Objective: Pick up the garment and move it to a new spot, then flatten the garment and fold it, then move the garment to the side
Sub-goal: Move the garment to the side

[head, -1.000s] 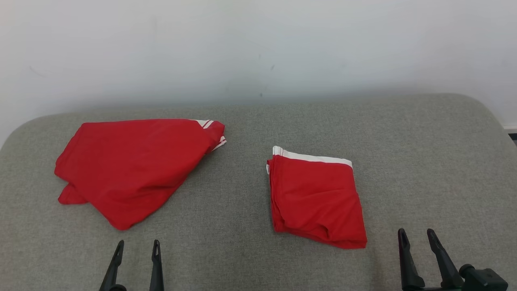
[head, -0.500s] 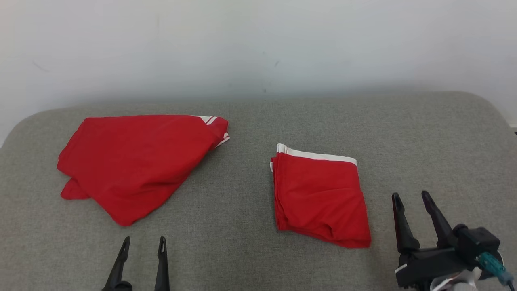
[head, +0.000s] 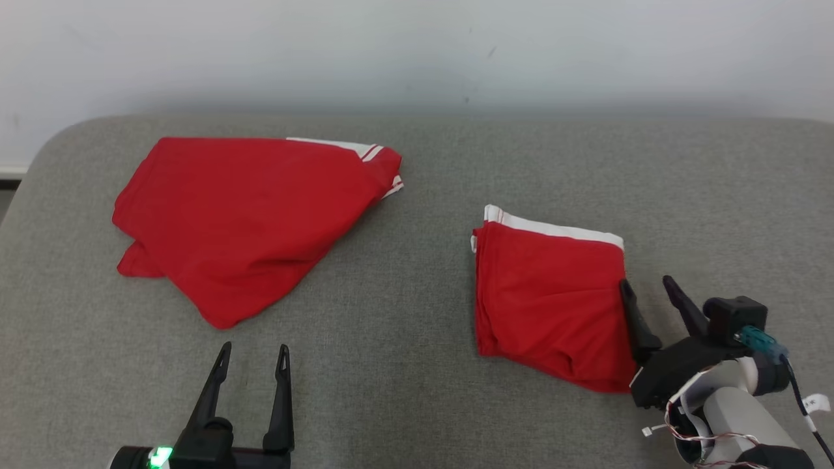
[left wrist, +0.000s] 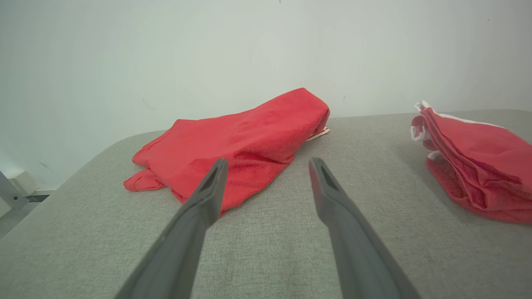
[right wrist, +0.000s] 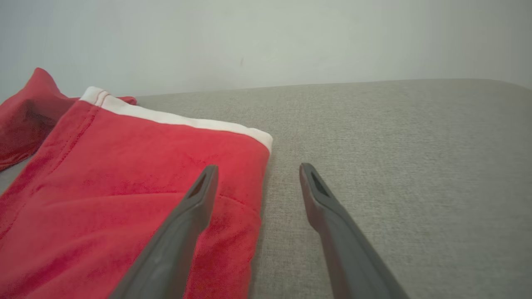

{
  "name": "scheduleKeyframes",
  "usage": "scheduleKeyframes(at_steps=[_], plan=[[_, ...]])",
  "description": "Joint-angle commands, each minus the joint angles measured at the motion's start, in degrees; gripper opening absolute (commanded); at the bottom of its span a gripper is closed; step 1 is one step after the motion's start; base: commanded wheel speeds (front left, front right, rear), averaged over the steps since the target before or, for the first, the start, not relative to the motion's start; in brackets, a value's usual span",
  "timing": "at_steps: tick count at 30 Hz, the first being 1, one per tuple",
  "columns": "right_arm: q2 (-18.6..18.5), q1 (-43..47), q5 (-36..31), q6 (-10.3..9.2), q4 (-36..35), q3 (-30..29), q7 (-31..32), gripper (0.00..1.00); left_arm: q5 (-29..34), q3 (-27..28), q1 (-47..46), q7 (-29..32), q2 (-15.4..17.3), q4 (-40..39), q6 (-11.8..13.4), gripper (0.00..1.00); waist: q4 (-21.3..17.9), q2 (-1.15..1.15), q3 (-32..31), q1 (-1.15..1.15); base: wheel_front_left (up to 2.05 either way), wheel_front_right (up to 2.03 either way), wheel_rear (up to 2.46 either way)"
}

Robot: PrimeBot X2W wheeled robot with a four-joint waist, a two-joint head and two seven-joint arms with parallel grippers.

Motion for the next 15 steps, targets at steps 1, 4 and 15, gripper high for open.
scheduleKeyframes(at_steps=[1, 4, 15], plan=[[0.0, -0.8, 0.6, -0.14, 0.8, 0.7, -0.1, 1.0, 0.0, -0.2, -0.9, -0.2, -0.1, 0.2, 0.1, 1.0, 1.5, 0.0, 2.0, -0.01, 0.0, 0.0, 0.0], [0.4, -2.9, 2.6, -0.14, 4.5, 2.3, -0.2, 1.0, -0.4, -0.4, -1.6, -0.2, -0.1, 0.3, 0.4, 1.0, 1.8, 0.0, 3.0, -0.01, 0.0, 0.0, 0.0], [1.1, -4.9, 8.3, -0.14, 12.9, 10.4, 2.0, 0.0, -1.2, -1.0, -2.9, -0.2, -0.1, 1.0, 1.0, 1.0, 1.7, 0.0, 3.8, -0.01, 0.0, 0.0, 0.0]])
